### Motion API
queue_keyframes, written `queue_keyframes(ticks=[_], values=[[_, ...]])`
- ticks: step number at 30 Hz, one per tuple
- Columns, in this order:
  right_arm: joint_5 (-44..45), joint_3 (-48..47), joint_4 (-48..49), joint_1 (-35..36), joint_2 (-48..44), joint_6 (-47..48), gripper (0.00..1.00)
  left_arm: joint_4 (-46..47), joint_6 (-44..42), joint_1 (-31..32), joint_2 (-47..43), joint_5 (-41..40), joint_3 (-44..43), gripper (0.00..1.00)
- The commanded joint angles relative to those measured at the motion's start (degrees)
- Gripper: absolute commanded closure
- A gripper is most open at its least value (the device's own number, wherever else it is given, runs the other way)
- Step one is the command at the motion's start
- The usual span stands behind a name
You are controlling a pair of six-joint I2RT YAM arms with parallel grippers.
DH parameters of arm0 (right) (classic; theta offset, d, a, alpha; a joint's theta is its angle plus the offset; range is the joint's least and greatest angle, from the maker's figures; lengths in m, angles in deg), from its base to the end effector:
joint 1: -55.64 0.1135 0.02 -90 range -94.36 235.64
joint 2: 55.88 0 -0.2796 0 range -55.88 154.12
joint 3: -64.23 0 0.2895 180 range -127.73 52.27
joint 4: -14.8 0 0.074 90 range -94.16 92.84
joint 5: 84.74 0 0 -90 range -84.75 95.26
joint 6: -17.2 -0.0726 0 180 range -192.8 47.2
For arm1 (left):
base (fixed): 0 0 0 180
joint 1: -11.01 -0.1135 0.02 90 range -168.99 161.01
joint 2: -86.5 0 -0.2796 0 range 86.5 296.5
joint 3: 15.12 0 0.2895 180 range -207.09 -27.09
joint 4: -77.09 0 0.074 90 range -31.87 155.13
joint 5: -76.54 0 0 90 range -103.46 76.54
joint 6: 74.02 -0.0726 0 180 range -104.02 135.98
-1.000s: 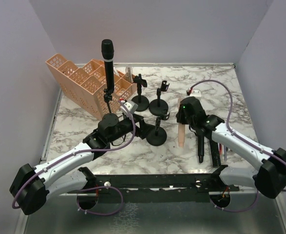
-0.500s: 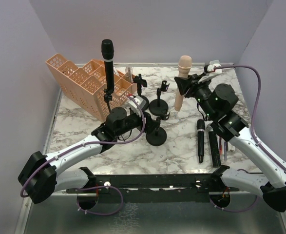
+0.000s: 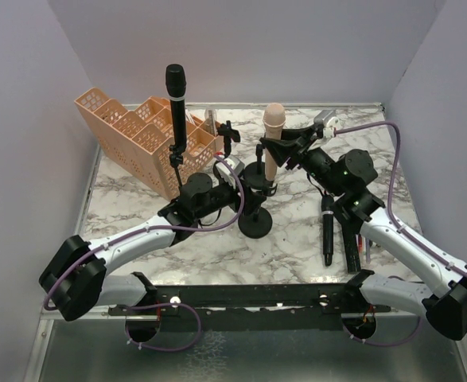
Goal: Attach the microphones to the stand
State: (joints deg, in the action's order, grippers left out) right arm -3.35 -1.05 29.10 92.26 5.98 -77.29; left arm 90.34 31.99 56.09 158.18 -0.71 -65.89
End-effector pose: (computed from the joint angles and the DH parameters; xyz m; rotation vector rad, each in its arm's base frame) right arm 0.2471 0.1972 0.4217 -0.4851 1.2036 0.7116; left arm 0.2330 -0.2564 0.2563 0.6195 1.6915 -0.9693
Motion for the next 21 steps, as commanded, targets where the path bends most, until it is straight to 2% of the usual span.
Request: queue_keyframes(ticks=[1,9,17,21], values=[[-4.61,1.70,5.65,-0.13,-0.50,-0.18,0.99,3.76,-0.76,0.25,0.88,2.12,-0.57,0.32],[-4.76,5.26,4.43,-0.07,-3.11,-0.21,0.99,4.76,-0.98,0.36,3.59,3.93,-0.99,0.44],[-4.64,9.43,4.99,-0.13,-3.77,-0.63,0.99,5.00,-1.16,0.62,4.01,4.17,-0.19,0.49],[-4.84,11.42,6.93,-0.14,-3.27,-1.47,0.99,5.07,-1.16,0.71,4.08,3.94,0.13,0.58]])
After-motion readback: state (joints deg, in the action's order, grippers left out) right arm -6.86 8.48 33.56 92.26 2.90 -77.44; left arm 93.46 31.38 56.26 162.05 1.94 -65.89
